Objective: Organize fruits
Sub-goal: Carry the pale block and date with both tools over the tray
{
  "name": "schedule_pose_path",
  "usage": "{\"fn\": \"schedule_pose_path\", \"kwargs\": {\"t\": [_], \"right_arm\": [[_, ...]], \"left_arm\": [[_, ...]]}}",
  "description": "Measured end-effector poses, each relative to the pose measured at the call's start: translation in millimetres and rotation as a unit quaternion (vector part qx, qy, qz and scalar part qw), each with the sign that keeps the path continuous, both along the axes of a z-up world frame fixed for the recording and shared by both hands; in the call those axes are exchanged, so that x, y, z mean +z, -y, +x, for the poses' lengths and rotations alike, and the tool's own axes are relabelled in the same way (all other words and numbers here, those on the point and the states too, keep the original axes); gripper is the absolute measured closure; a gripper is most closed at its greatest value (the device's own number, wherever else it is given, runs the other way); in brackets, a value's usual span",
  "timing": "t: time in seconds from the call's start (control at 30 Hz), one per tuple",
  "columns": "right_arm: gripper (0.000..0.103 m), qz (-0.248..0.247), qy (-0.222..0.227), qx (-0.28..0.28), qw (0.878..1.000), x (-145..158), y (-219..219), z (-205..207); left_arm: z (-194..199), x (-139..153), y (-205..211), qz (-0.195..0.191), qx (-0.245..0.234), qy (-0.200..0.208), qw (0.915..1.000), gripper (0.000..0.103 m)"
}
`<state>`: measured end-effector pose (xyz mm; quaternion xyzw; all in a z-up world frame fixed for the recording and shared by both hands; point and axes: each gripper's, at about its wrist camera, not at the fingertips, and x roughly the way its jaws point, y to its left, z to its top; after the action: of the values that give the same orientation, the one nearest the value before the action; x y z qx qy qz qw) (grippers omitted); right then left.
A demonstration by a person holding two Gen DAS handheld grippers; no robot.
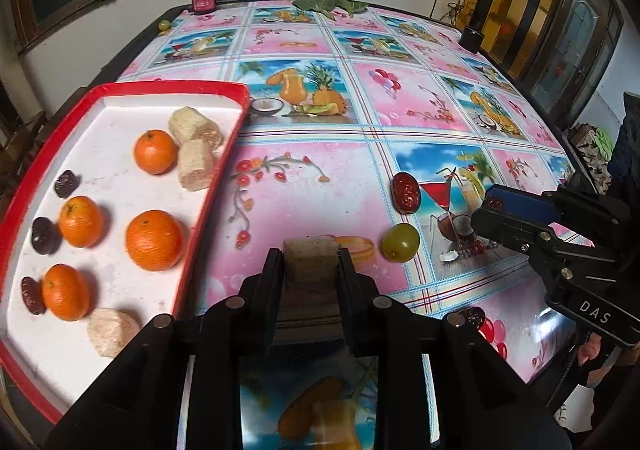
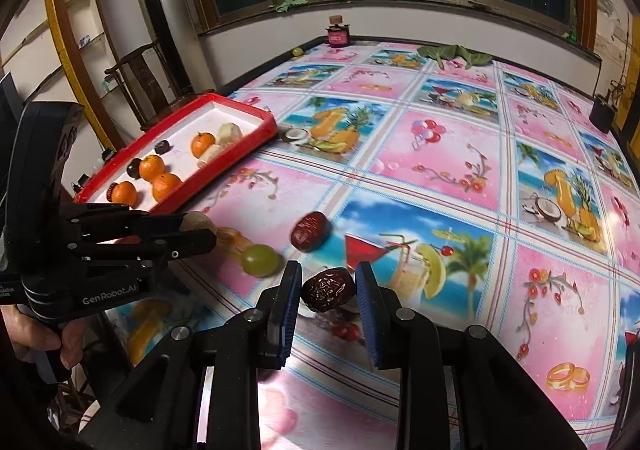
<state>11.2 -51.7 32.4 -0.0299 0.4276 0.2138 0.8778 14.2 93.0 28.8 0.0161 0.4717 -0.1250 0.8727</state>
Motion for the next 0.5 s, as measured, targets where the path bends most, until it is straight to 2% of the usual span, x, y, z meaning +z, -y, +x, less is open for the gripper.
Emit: {"fn": "schedule_pose_path", "kwargs": {"t": [0.3,0.5], "right_arm": [[0.075,0.013,0.006,0.038,0.999,15,-31,2],[0.075,0.021,0.013,0.071,0.997,24,-60,2]], "left_arm": [[-22,16,-33,-0.016,0.028,0.014,0.9994,0.079],[-44,26,-73,-0.023,0.066,0.021,0.9973,0.079]]}}
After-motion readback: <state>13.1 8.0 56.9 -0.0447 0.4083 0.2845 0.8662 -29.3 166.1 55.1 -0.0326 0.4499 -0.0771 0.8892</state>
